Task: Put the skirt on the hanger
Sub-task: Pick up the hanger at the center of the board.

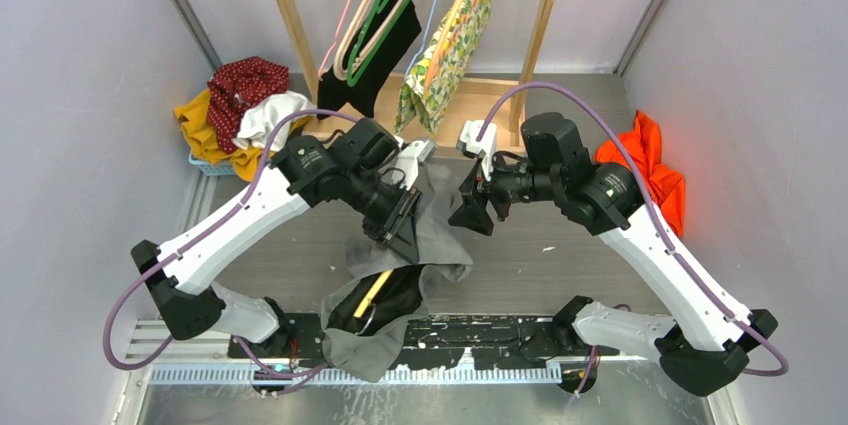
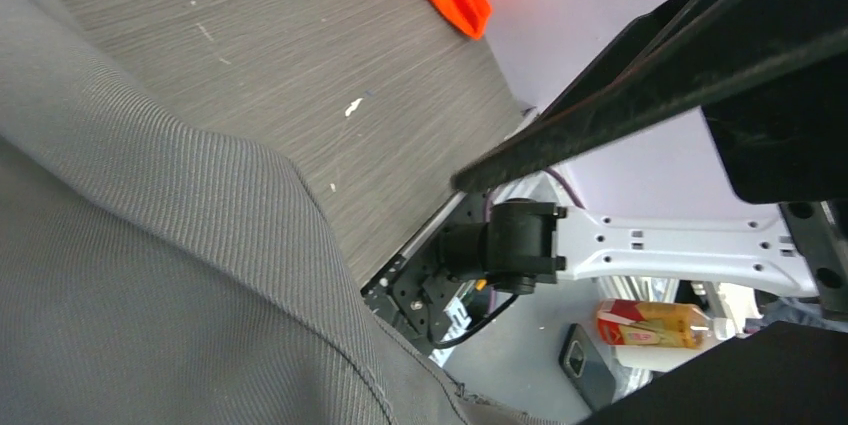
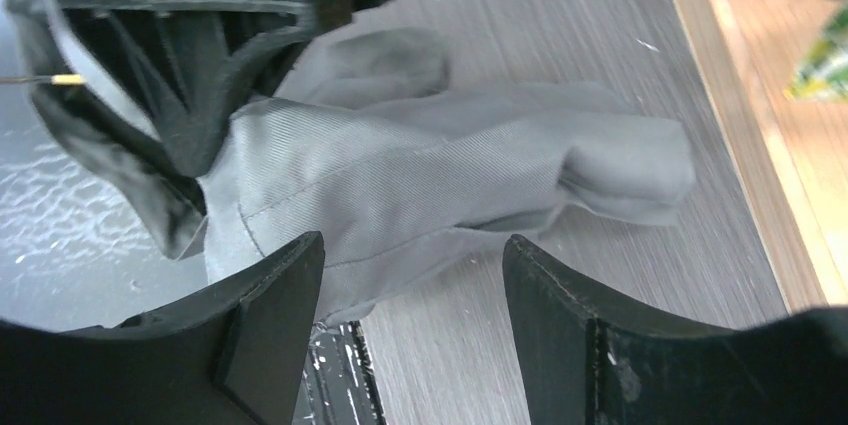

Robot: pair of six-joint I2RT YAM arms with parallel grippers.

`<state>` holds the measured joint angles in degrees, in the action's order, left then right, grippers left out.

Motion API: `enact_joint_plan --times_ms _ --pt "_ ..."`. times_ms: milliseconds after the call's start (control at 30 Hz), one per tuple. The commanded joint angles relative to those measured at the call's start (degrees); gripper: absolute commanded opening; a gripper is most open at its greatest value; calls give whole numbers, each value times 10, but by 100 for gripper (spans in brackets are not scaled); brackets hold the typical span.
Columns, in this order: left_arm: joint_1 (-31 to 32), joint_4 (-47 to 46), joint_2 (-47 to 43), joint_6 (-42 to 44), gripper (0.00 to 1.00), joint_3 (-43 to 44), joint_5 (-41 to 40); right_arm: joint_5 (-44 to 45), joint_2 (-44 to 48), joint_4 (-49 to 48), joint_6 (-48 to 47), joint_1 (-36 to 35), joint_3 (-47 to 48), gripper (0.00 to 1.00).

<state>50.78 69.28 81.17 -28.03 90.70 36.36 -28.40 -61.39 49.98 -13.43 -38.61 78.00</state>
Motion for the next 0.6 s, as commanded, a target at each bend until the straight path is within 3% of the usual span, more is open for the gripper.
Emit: enact_joint_plan --times_ms 0,167,333,567 --pt "3 -31 -32 -13 0 -8 71 -126 12 -50 -42 -1 -1 71" --pt "3 -22 -25 -8 0 -12 59 -127 22 -83 -30 -8 -12 70" --pt "4 -9 -5 5 0 -5 53 -5 15 -25 -65 -106 -5 70" --pt "15 -19 -21 -2 0 -26 62 42 -4 -37 -82 -139 -9 70"
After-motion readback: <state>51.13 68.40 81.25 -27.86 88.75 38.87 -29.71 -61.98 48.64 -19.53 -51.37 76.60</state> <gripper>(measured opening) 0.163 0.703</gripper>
